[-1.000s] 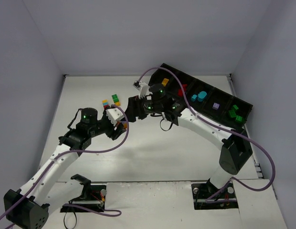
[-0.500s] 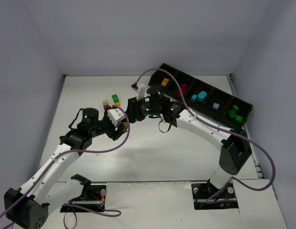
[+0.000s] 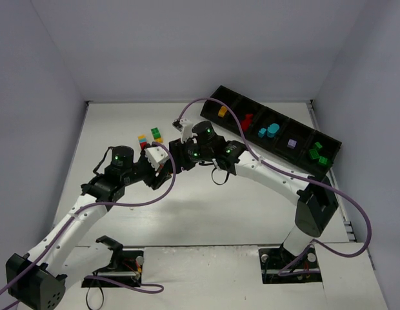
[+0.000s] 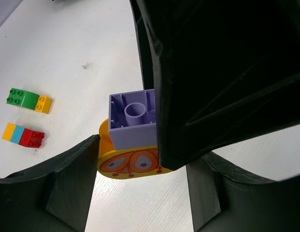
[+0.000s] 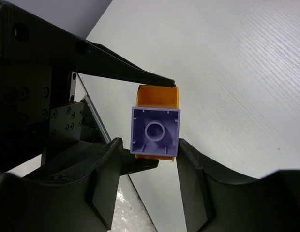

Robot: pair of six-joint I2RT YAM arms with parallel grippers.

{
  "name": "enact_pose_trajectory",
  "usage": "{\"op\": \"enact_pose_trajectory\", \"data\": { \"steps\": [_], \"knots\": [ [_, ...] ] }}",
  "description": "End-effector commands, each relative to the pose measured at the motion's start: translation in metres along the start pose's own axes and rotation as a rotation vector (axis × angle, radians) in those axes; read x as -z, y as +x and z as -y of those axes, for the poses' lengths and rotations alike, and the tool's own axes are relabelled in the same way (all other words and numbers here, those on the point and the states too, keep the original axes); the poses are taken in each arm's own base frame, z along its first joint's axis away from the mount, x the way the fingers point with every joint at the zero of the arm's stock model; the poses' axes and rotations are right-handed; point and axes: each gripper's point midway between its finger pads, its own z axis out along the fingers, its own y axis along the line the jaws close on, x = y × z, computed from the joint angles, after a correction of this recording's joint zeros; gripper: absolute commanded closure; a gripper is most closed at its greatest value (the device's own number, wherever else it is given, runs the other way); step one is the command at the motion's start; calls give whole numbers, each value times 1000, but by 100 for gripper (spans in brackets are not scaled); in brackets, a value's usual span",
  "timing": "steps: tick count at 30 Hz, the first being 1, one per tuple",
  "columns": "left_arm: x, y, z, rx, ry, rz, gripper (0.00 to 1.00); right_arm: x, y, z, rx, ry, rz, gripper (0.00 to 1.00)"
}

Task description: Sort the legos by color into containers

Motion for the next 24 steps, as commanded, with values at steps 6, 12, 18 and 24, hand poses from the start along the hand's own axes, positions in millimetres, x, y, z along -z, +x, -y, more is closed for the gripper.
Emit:
{"op": "enact_pose_trajectory", "data": {
  "steps": [6, 12, 18, 24],
  "knots": [
    [2, -39, -8, -65, -12, 100, 100, 6, -29, -8, 70, 26, 86, 60],
    [0, -38, -5, -61, 7, 96, 100, 9, -39, -9, 87, 40, 116, 53],
    [0, -39, -3, -62, 14, 98, 100, 9, -44, -9, 96, 42, 125, 55],
    [1, -39, -3, -60, 9, 98, 100, 4, -37, -8, 90, 28, 101, 79]
  ]
}}
